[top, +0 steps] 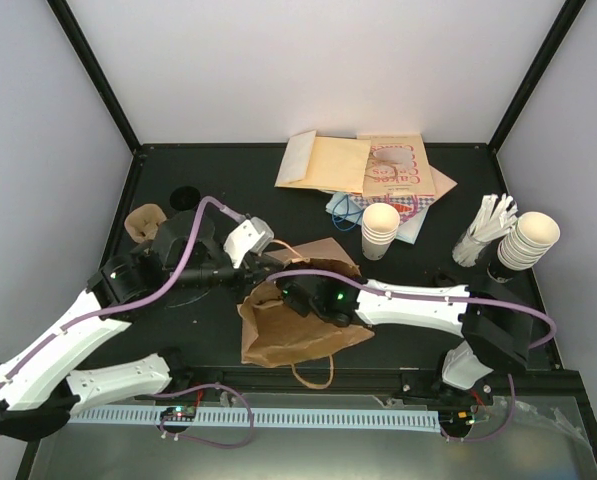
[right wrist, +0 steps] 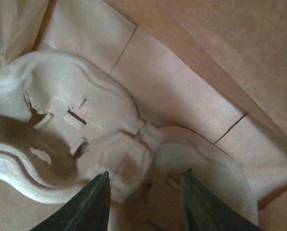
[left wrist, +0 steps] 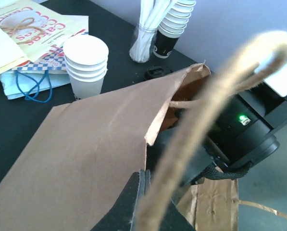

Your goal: Pack the takeout coffee

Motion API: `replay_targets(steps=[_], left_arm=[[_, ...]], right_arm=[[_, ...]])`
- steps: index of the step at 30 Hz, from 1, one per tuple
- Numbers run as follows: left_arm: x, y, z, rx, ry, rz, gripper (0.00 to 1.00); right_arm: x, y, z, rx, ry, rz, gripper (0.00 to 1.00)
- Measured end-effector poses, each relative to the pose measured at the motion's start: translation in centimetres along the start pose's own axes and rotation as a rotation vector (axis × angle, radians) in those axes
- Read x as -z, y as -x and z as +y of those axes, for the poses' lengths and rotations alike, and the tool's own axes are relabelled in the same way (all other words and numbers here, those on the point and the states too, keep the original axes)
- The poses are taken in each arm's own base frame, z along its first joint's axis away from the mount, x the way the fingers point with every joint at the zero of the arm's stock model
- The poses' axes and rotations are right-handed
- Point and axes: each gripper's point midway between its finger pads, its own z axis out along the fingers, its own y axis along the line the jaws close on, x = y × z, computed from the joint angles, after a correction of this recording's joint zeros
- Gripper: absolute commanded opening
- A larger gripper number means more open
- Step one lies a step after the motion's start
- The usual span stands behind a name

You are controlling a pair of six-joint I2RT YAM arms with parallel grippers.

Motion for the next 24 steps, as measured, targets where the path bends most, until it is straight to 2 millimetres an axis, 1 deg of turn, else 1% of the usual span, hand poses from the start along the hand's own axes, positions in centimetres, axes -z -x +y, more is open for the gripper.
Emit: replay_targets(steps=[2, 5, 6, 10, 18, 19, 24], left_arm=[[0.0, -0.4, -0.3, -0.003, -0.024, -0.011, 0.02], [-0.4, -1.1, -0.4, 0.0, -0.044, -0.007, 0.02], [-0.4, -1.0, -0.3, 0.0, -0.045, -0.018, 0.02], [-0.7, -0.8, -1.1, 0.001, -0.094, -0.038, 0.02], [-1.6, -0.9, -1.9, 0.014, -0.155, -0.031, 0.01], [-1.7, -1.0, -1.9, 0.017, -0.155, -0.027, 0.02], [-2.1, -1.0, -1.8, 0.037, -0.15, -0.021, 0.02]], right_arm=[[-0.2, 0.2, -0.5, -0.065, -0.034, 0.008, 0.4], [-0.7, 0.8, -1.1, -0.154, -0.092, 0.035, 0.4], [-1.0, 0.8, -1.1, -0.171, -0.102, 0.046, 0.41], [-1.6, -0.2, -0.8, -0.233, -0.105, 0.083, 0.42], [-2.0, -2.2, -0.5, -0.321, -0.103, 0.083, 0.38], [-2.0, -2.3, -0.5, -0.324, -0.099, 0.078, 0.35], [-2.0, -2.2, -0.8, -0.329, -0.113, 0.062, 0.32]])
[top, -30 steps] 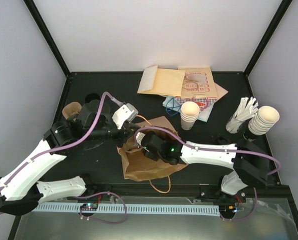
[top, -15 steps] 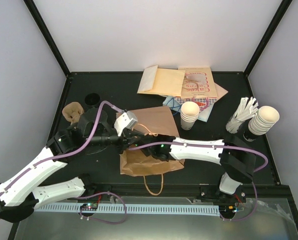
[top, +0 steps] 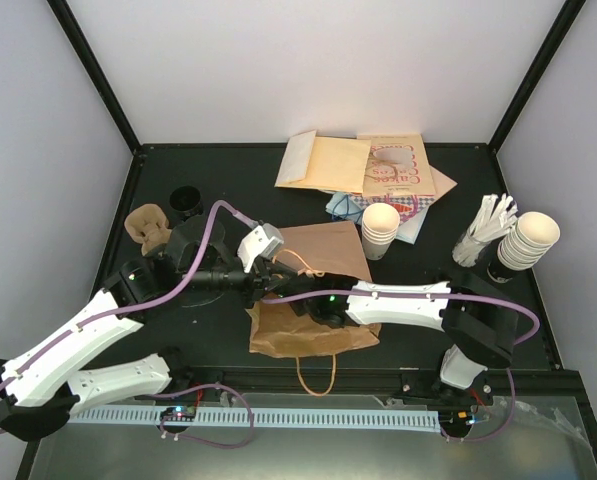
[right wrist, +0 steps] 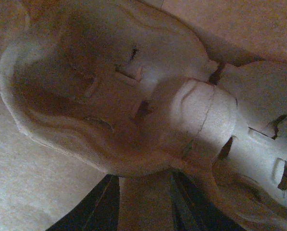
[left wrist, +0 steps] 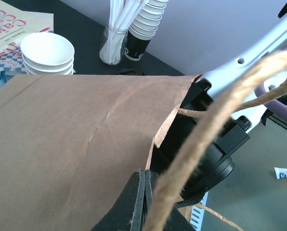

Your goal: Pack the takeout coffee

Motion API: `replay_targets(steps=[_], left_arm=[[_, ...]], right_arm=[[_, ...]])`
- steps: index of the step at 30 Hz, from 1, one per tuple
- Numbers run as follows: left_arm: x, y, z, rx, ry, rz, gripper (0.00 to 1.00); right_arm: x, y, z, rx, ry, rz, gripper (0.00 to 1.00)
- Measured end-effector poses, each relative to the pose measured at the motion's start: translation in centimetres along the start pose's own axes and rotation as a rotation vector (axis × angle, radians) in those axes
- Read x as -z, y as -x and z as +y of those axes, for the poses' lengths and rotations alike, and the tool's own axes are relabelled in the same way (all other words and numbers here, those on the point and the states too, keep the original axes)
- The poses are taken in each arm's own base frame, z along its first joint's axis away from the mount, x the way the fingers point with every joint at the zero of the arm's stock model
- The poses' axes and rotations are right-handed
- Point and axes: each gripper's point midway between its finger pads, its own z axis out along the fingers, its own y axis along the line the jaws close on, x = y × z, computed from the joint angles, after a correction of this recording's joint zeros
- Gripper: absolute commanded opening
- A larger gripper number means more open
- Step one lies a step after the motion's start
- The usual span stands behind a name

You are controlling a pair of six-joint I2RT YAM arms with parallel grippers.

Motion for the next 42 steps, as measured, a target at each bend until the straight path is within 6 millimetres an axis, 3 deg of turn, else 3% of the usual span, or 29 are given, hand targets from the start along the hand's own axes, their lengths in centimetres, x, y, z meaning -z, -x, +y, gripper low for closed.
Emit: replay_targets(steps=[3, 10, 22, 26, 34, 42], left_arm=[[0.0, 0.0, 0.0, 0.001, 0.004, -0.001, 0.02], [-0.1, 0.1, 0.0, 0.009, 0.005, -0.003, 0.02], [0.4, 1.3, 0.9, 0.045, 0.074, -0.031, 0.02], [0.5, 1.5, 0.8, 0.048, 0.073, -0.037, 0.02], [0.5, 1.2, 0.8, 0.06, 0.075, -0.023, 0.02], [0.5, -0.3, 0.5, 0.06, 0.051, 0.037, 0.02]], right_arm=[[0.0, 0.4, -0.5, 0.002, -0.031, -0.019, 0.31], [-0.1, 1.0, -1.5, -0.021, -0.092, -0.081, 0.41], [-0.3, 1.5, -0.8, 0.038, -0.05, -0.121, 0.49], [-0.1, 1.2, 0.3, 0.071, 0.041, -0.104, 0.59], [0.0, -0.3, 3.0, 0.326, 0.215, -0.068, 0.63], [0.0, -1.6, 4.2, 0.653, 0.261, -0.06, 0.61]])
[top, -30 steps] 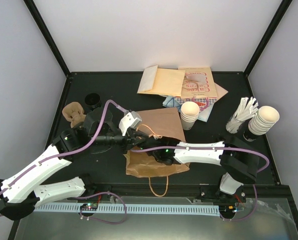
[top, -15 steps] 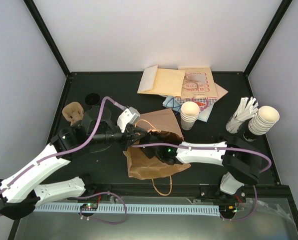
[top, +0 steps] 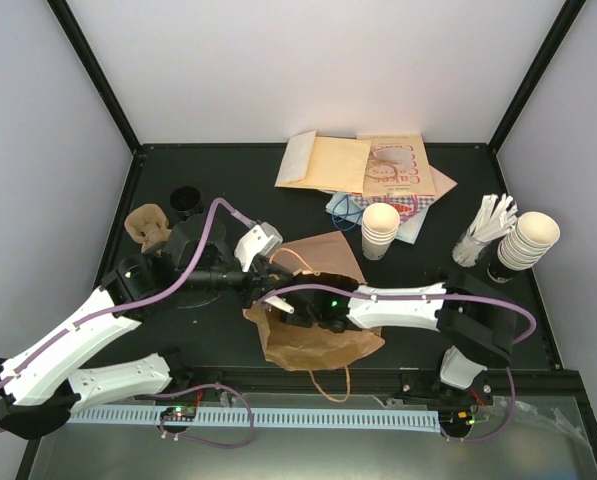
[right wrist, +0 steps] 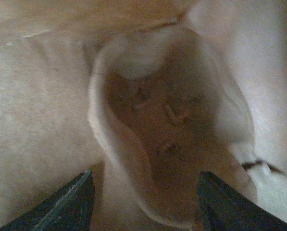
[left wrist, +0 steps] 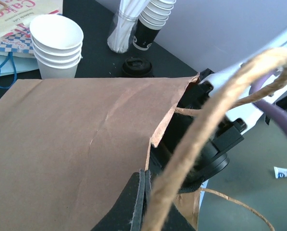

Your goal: Pack the takeout coffee

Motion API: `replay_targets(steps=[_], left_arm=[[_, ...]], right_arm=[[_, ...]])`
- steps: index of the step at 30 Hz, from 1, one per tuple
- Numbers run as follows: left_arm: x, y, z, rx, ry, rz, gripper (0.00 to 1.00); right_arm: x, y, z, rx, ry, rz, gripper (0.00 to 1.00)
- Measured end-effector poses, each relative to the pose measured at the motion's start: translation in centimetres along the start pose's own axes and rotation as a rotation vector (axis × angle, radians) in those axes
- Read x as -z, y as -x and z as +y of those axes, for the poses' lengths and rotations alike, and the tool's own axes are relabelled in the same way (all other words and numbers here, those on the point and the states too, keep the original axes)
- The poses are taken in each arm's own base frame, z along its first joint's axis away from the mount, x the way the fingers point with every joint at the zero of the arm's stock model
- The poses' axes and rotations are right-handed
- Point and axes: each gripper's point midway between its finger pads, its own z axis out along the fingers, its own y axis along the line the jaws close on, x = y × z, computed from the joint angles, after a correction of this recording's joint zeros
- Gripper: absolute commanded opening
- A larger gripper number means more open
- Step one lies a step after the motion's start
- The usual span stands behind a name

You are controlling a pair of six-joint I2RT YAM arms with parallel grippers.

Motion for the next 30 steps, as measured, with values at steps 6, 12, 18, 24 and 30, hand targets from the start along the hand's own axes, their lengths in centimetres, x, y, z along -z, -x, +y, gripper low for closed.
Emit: replay_targets(steps=[6, 12, 18, 24, 30], left_arm=[[0.0, -0.6, -0.4, -0.016, -0.024, 0.027, 0.02], [0.0, -1.2, -0.3, -0.02, -0.019, 0.051, 0.02], [0.2, -1.2, -0.1, -0.029, -0.006, 0.054, 0.01], [0.6, -0.8, 0.5, -0.028, 0.039, 0.041, 0.02], [1.0, -0.4, 2.1, -0.009, 0.114, 0.026, 0.02]], right_arm=[[-1.6, 0.8, 2.2, 0.197, -0.004, 0.015, 0.57], [-3.0, 1.1, 2.0, 0.287, -0.054, 0.038, 0.27], [-3.1, 1.3, 1.8, 0.332, -0.089, 0.041, 0.11], [-1.2, 1.9, 1.9, 0.336, -0.104, 0.0, 0.01], [1.5, 3.1, 1.7, 0.322, -0.123, -0.054, 0.01]])
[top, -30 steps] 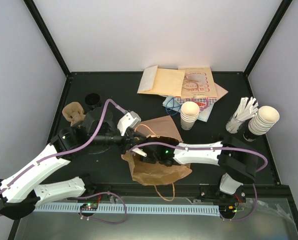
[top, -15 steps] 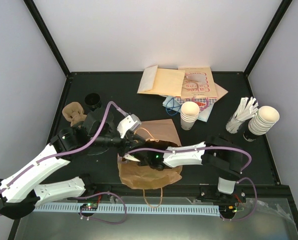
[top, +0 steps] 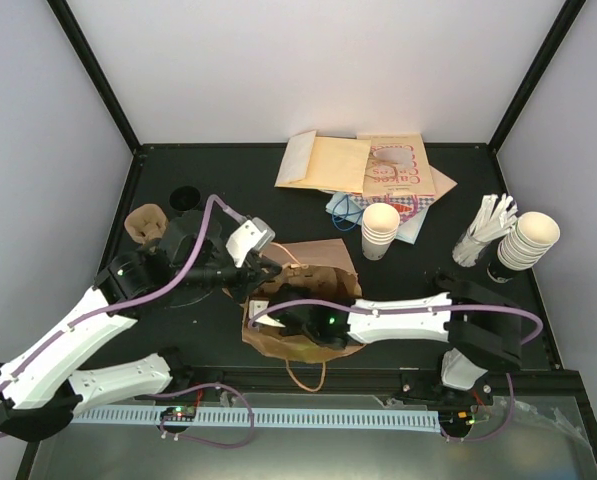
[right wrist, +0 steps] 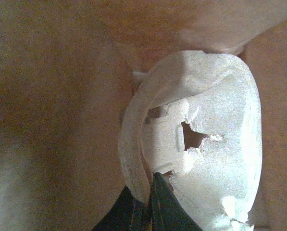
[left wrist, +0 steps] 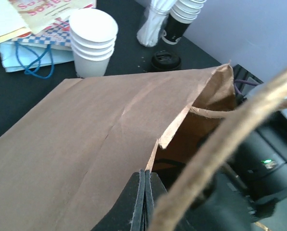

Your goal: Pack the takeout coffee

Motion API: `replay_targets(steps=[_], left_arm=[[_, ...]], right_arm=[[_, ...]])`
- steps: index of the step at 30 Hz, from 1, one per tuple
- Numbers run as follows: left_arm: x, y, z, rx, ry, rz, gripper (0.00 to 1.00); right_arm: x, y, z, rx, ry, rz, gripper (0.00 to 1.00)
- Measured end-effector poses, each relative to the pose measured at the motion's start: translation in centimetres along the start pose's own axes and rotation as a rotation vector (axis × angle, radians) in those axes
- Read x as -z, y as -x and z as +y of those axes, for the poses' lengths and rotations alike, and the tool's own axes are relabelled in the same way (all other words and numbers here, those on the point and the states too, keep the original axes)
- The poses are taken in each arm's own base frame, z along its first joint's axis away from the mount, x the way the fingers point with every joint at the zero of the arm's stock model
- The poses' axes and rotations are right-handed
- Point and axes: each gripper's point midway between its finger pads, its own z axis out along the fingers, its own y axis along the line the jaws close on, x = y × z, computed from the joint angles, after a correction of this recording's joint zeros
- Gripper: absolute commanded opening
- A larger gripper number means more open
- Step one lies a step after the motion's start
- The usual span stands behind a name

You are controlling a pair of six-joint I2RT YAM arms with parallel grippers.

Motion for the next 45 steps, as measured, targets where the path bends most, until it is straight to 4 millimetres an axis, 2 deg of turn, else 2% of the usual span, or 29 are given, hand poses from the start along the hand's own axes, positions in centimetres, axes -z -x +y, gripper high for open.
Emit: replay_targets(steps=[2, 6, 11, 18, 23, 27, 31, 34, 37, 40, 41, 45], left_arm=[[0.3, 0.4, 0.8, 0.018, 0.029, -0.003, 0.02], [0.8, 2.8, 2.5, 0.054, 0.085, -0.042, 0.02], [1.0, 4.1, 4.3, 0.093, 0.133, -0.04, 0.02], [1.1, 6.1, 7.2, 0.163, 0.182, -0.039, 0.01], [1.3, 7.2, 9.0, 0.21, 0.201, -0.048, 0.02], [1.1, 7.7, 10.4, 0.248, 0.22, -0.053, 0.02], [1.5, 8.2, 12.9, 0.313, 0.268, -0.069, 0.01], [2.3, 8.5, 14.8, 0.358, 0.308, -0.093, 0.01], [3.1, 8.6, 16.3, 0.399, 0.335, -0.118, 0.02], [3.5, 9.1, 17.1, 0.427, 0.336, -0.149, 0.02], [3.6, 9.2, 17.2, 0.433, 0.332, -0.158, 0.02], [3.4, 9.7, 17.6, 0.455, 0.295, -0.197, 0.01]], right_arm=[[0.9, 0.3, -0.4, -0.014, -0.011, -0.015, 0.01], [3.4, 1.0, -1.5, -0.036, -0.037, -0.052, 0.01], [8.0, 2.1, -4.9, -0.097, -0.109, -0.14, 0.01], [15.9, 3.6, -10.9, -0.202, -0.244, -0.31, 0.01], [21.4, 5.7, -15.7, -0.272, -0.335, -0.419, 0.01], [27.8, 6.8, -20.2, -0.357, -0.411, -0.543, 0.01], [33.9, 6.0, -23.4, -0.45, -0.471, -0.643, 0.01], [36.6, 4.4, -24.5, -0.504, -0.485, -0.649, 0.01], [37.3, 2.7, -24.0, -0.536, -0.454, -0.622, 0.01], [35.7, 1.5, -22.1, -0.537, -0.381, -0.553, 0.01], [34.6, 1.2, -21.1, -0.533, -0.346, -0.524, 0.01], [27.8, 0.1, -15.3, -0.479, -0.183, -0.359, 0.02]])
